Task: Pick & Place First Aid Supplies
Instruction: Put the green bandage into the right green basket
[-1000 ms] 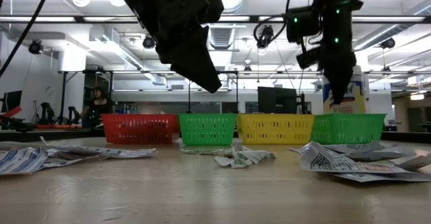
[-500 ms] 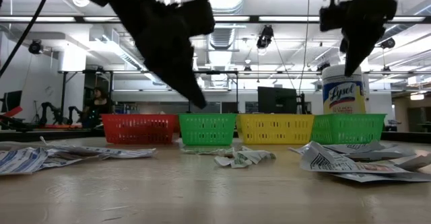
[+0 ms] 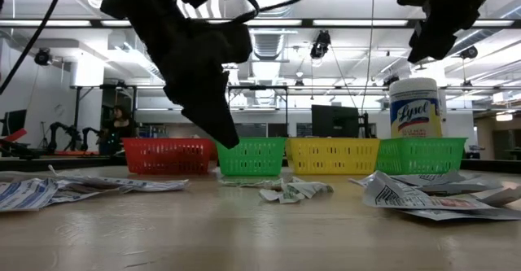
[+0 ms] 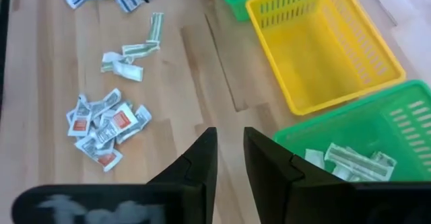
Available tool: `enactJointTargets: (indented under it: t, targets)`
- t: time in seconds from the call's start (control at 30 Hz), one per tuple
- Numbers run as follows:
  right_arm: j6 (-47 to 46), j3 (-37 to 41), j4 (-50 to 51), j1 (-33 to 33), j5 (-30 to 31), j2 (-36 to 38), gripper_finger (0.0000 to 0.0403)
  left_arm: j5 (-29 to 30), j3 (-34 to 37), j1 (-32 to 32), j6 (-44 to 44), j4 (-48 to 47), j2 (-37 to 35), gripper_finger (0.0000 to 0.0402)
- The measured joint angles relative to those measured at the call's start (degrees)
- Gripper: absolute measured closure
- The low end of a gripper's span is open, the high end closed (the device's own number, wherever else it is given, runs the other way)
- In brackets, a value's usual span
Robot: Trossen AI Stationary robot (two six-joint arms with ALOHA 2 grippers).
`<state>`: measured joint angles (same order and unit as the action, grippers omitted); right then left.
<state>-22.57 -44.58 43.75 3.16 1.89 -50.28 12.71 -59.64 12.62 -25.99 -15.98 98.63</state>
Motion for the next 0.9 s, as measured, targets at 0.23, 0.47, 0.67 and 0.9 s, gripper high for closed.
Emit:
enactJointTargets:
  t: [0.23,0.47,0.67,0.9]
  targets:
    - [0.0,0.0,-0.2,0.0,0.0,-2.1,0.0331,-11.0,0.0,-2.3,-15.0,-0.3,2.1,0.0264]
    - [0.2,0.0,-0.7,0.0,-0.3,-3.8,0.0319,-13.7,0.0,-4.6,-21.2,-0.3,3.5,0.0264]
    - [0.3,0.0,-0.8,0.0,-0.3,-4.4,0.0311,-14.9,-0.9,-5.0,-23.5,-0.3,3.5,0.0264]
    - [0.5,0.0,-0.9,0.0,-0.4,-4.3,0.0308,-14.9,-1.7,-5.0,-24.3,-3.6,3.5,0.0264]
